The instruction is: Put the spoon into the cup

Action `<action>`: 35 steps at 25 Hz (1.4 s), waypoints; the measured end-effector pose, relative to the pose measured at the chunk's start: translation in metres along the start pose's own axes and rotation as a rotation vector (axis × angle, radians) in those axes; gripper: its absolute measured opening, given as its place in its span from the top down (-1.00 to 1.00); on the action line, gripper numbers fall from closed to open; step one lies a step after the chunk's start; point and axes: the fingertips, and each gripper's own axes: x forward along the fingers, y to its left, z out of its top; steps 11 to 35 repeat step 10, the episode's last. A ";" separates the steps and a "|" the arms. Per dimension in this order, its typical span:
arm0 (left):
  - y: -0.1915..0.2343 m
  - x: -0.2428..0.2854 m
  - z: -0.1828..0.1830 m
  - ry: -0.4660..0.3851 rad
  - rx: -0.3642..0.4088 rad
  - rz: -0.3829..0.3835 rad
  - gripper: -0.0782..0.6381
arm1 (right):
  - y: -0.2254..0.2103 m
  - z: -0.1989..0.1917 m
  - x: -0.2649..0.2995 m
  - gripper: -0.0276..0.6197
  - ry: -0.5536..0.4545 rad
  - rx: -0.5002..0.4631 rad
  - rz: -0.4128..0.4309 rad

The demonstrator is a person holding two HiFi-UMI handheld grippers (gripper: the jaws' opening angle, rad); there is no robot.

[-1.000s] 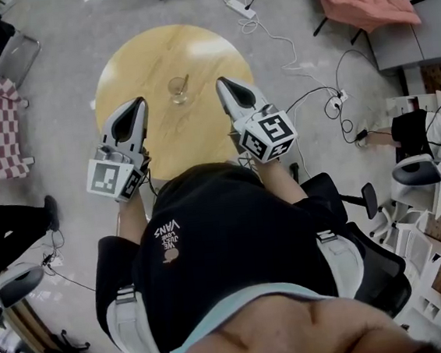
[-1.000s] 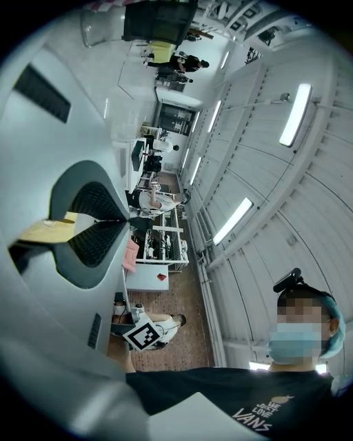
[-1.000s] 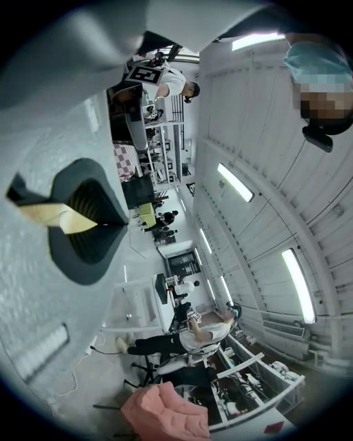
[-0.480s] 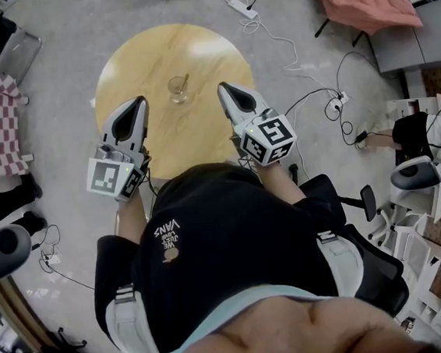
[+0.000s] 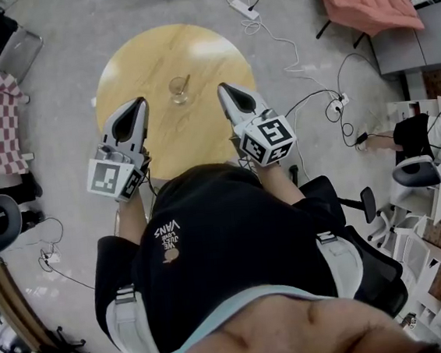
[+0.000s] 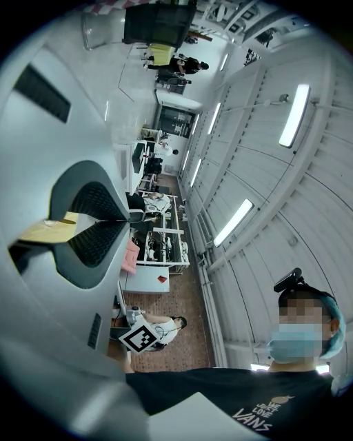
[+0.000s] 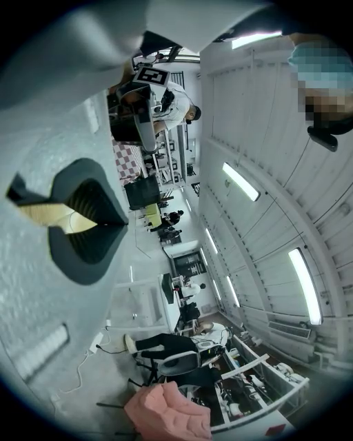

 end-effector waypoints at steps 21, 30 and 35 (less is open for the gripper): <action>0.006 0.001 0.003 -0.024 -0.019 0.009 0.79 | -0.001 -0.001 0.007 0.93 0.008 -0.003 0.000; 0.006 0.001 0.003 -0.024 -0.019 0.009 0.79 | -0.001 -0.001 0.007 0.93 0.008 -0.003 0.000; 0.006 0.001 0.003 -0.024 -0.019 0.009 0.79 | -0.001 -0.001 0.007 0.93 0.008 -0.003 0.000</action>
